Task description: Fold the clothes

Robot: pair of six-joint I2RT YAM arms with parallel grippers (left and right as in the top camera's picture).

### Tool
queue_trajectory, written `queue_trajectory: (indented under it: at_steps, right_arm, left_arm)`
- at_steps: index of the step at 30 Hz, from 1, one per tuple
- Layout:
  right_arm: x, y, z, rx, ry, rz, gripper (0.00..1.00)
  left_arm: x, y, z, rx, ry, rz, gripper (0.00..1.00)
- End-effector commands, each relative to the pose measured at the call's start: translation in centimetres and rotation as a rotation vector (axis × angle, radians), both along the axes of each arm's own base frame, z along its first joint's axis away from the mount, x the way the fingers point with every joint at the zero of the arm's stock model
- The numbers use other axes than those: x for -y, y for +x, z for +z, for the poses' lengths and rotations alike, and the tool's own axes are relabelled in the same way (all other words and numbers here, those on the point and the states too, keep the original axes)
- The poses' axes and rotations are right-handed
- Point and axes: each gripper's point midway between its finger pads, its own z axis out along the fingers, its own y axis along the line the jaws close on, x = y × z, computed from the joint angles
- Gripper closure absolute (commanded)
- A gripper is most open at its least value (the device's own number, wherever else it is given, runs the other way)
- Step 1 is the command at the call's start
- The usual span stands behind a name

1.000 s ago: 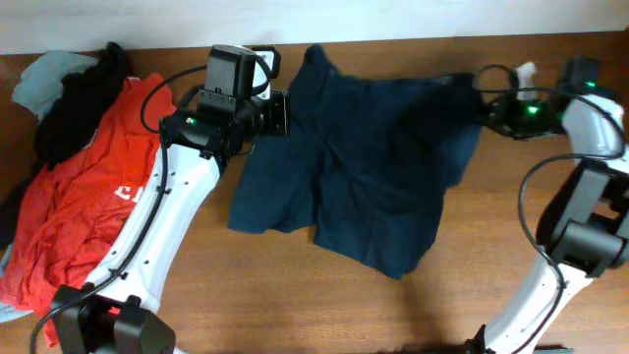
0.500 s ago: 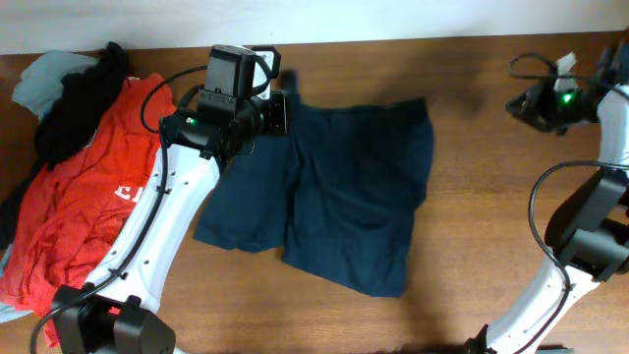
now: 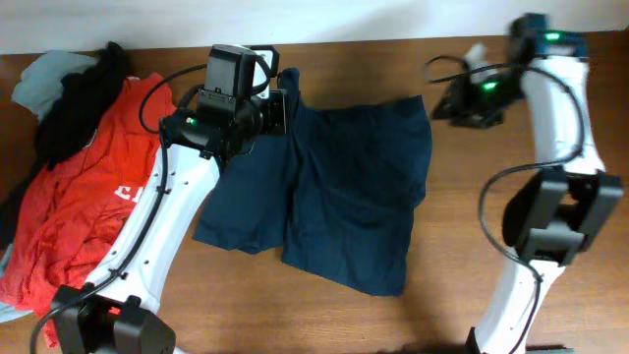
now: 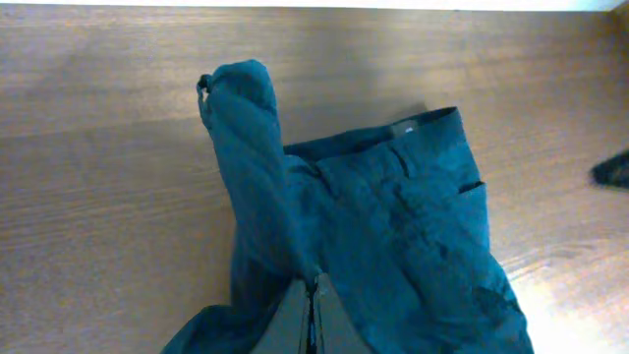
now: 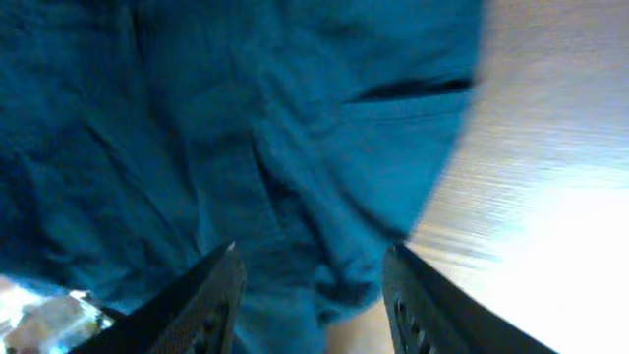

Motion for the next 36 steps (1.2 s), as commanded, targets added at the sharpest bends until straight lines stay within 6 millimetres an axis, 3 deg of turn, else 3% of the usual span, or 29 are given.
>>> queue_trajectory:
  at_steps: [1,4,9,14,19,25,27,29,31,34,36]
  right_arm:
    - [-2.8,-1.4,-2.4,-0.064,-0.03,0.067,0.49]
    - [-4.2,-1.8,-4.7,-0.093,-0.111,0.077,0.47]
    - [-5.6,-0.7,-8.2,-0.034,-0.327,0.101,0.43]
    - [-6.9,0.3,-9.7,0.025,-0.465,0.06,0.25]
    - [-8.0,0.5,-11.1,0.058,-0.495,0.049,0.22]
    - [-7.6,0.0,-13.1,0.05,-0.511,0.03,0.23]
    - [-7.6,-0.4,-13.9,0.043,-0.513,0.032,0.27]
    - [-7.5,-0.8,-14.3,0.033,-0.515,0.034,0.37]
    - [-7.4,-0.9,-14.5,0.031,-0.516,0.035,0.52]
    - [-7.4,-0.6,-14.5,0.042,-0.514,0.03,0.86]
    - [-6.8,-0.3,-14.4,0.05,-0.524,0.015,0.96]
  left_arm:
    - [-0.5,0.5,0.2,0.023,0.026,0.013,0.99]
    - [-0.5,0.5,0.2,0.023,0.026,0.014,0.99]
    - [-0.5,0.5,0.2,0.023,0.025,0.013,0.99]
    - [-0.5,0.5,0.2,0.023,0.026,0.013,0.99]
    - [-0.5,0.5,0.2,0.022,0.026,0.013,0.99]
    - [-0.5,0.5,0.2,0.022,0.025,0.013,0.99]
    - [-0.5,0.5,0.2,0.023,0.025,0.014,0.99]
    - [-0.5,0.5,0.2,0.023,0.025,0.013,0.99]
    - [-0.5,0.5,0.2,0.022,0.025,0.013,0.99]
    - [-0.5,0.5,0.2,0.023,0.025,0.013,0.99]
    - [-0.5,0.5,0.1,0.02,0.026,0.014,0.99]
